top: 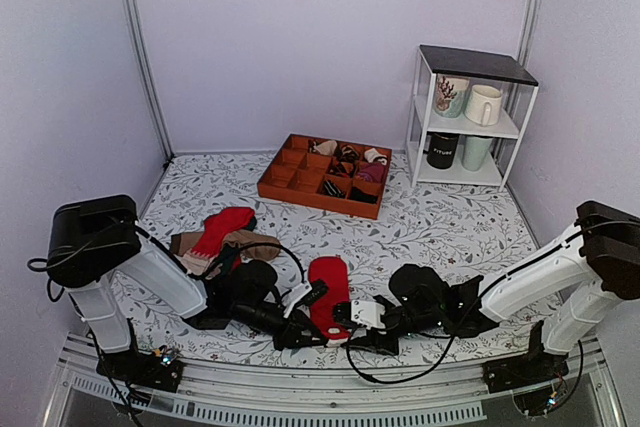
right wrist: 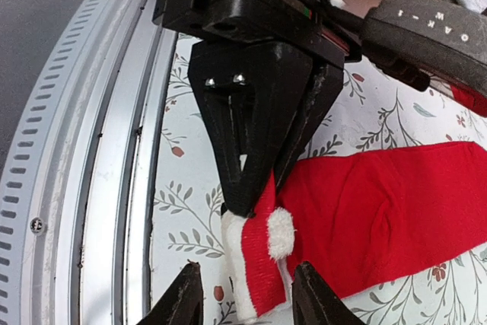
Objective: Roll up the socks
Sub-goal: Roll the sock at the center of the board.
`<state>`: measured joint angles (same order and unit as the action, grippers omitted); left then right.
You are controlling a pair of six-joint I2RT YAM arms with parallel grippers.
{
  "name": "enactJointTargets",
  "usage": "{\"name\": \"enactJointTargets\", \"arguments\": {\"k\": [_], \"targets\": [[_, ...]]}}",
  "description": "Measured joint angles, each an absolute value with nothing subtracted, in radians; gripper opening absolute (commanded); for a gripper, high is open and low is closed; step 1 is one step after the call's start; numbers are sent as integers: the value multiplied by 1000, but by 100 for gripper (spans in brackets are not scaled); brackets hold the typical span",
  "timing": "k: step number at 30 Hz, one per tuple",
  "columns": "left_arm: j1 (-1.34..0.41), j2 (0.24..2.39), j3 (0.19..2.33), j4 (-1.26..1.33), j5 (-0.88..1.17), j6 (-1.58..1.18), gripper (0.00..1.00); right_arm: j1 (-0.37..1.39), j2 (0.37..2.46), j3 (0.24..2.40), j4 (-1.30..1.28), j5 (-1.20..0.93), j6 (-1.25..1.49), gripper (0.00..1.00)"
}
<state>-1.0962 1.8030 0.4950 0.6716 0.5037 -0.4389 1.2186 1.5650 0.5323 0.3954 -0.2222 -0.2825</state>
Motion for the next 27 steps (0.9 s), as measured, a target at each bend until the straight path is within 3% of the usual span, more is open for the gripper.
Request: {"name": "enactJointTargets", "arguments": {"k": [15, 20, 27], "targets": [[-1095, 1809, 485, 696, 506, -439, 0, 1230, 1664, 575, 395, -219, -300, 35], [-1094, 1815, 481, 710, 509, -440, 0, 1238, 1666, 577, 385, -176, -275, 44], [-1090, 1824, 476, 730, 520, -440, 0, 1243, 1567, 527, 385, -115, -279, 44]]}}
